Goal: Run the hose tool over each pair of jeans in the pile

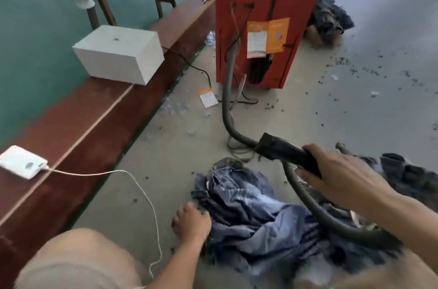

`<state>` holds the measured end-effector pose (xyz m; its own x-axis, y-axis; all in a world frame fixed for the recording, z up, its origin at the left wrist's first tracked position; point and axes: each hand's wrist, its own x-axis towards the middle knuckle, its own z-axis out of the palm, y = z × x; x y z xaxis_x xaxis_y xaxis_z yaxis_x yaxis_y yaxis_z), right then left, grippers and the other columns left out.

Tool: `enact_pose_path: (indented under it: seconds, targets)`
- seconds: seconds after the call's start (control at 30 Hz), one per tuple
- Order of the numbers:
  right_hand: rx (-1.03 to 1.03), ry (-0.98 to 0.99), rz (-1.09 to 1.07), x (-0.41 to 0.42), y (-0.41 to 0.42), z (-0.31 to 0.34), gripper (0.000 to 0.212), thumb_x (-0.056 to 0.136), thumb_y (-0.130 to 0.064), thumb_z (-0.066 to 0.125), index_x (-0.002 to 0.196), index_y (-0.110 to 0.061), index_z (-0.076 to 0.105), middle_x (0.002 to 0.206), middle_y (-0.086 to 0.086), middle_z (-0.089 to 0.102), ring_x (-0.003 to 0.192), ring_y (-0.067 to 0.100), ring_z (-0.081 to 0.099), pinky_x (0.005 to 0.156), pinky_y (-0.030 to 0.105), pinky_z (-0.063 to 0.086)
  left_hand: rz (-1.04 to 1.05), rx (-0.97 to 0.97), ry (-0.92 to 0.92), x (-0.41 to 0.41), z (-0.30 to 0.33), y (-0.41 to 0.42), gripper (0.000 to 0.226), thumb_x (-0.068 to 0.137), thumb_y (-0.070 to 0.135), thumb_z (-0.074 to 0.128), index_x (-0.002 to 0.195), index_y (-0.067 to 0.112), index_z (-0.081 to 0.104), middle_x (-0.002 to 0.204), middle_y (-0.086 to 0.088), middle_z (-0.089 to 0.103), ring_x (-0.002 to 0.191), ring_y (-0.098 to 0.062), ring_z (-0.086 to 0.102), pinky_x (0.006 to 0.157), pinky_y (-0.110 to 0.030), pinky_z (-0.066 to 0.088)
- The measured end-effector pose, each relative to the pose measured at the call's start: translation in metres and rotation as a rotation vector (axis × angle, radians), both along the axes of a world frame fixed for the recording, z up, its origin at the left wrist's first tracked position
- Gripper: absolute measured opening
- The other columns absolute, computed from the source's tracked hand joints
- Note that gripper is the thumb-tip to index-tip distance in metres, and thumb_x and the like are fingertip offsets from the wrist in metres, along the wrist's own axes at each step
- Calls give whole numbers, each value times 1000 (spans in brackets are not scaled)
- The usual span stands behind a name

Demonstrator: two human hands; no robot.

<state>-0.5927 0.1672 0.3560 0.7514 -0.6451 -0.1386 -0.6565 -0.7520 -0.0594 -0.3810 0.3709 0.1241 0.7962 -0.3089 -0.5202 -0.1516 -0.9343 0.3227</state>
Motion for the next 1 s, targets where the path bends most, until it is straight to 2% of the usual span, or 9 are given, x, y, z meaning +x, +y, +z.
enact_pose_path:
  seconds: [0.13, 0.23, 0.37, 0.57, 0.67, 0.77, 0.9, 0.97, 1.0]
  targets:
    - [-65, 73, 107, -8, 22, -51, 38, 97, -65, 39, 115, -32, 37, 98, -5, 66, 76, 25, 70, 56, 38, 48, 83, 25, 22, 13, -3, 8, 56, 96, 39, 59, 143, 10, 48, 154, -15, 41, 142, -38, 36, 115, -44, 33]
    - [-56, 132, 119, -15, 32, -72, 40, 93, -69, 30, 110, -33, 35, 99, -7, 65, 83, 23, 71, 61, 39, 55, 178, 0, 104, 24, -15, 9, 53, 101, 35, 51, 142, 1, 48, 151, -20, 47, 141, -39, 42, 116, -41, 30]
    - [-30, 150, 78, -24, 37, -85, 41, 83, -74, 19, 94, -35, 25, 84, -11, 64, 73, 22, 70, 58, 39, 55, 274, -34, 129, 35, -26, 9, 48, 98, 29, 55, 136, -1, 52, 145, -23, 54, 135, -42, 47, 112, -42, 38]
    - [106, 51, -103, -18, 32, -97, 51, 86, -83, 31, 92, -32, 31, 78, -10, 61, 66, 16, 63, 58, 34, 53, 221, 22, 122, 48, -27, 11, 50, 99, 43, 49, 138, 12, 56, 140, -13, 60, 129, -36, 54, 109, -45, 41]
    - [258, 26, -132, -11, 29, -103, 47, 88, -79, 47, 91, -34, 34, 80, -9, 62, 66, 10, 61, 62, 30, 53, 98, 41, 78, 52, -27, 8, 41, 101, 51, 47, 118, 21, 67, 114, -5, 71, 110, -31, 63, 97, -39, 47]
    - [296, 84, -88, -7, 31, -110, 43, 91, -72, 55, 94, -34, 34, 79, -9, 60, 68, 9, 60, 63, 28, 52, -72, 75, 56, 55, -29, 5, 30, 100, 45, 49, 96, 21, 66, 85, 2, 66, 87, -25, 64, 81, -33, 50]
    - [280, 127, -108, -5, 32, -118, 39, 94, -63, 58, 94, -34, 32, 80, -10, 58, 71, 12, 60, 66, 32, 52, -272, 276, 242, 53, -28, -3, 31, 97, 37, 54, 114, 13, 66, 116, -9, 70, 107, -29, 66, 89, -34, 51]
    - [296, 119, -159, -3, 29, -120, 37, 96, -60, 58, 94, -33, 33, 81, -9, 58, 71, 11, 59, 65, 30, 51, -342, 310, 28, 50, -29, -7, 43, 94, 27, 60, 133, 9, 56, 135, -11, 59, 120, -28, 59, 101, -38, 48]
    - [302, 113, -178, -2, 28, -120, 35, 96, -59, 57, 97, -32, 34, 82, -9, 58, 72, 11, 59, 64, 29, 50, -367, 212, -112, 47, -29, -13, 47, 94, 23, 60, 138, 10, 51, 137, -9, 55, 123, -26, 54, 107, -38, 44]
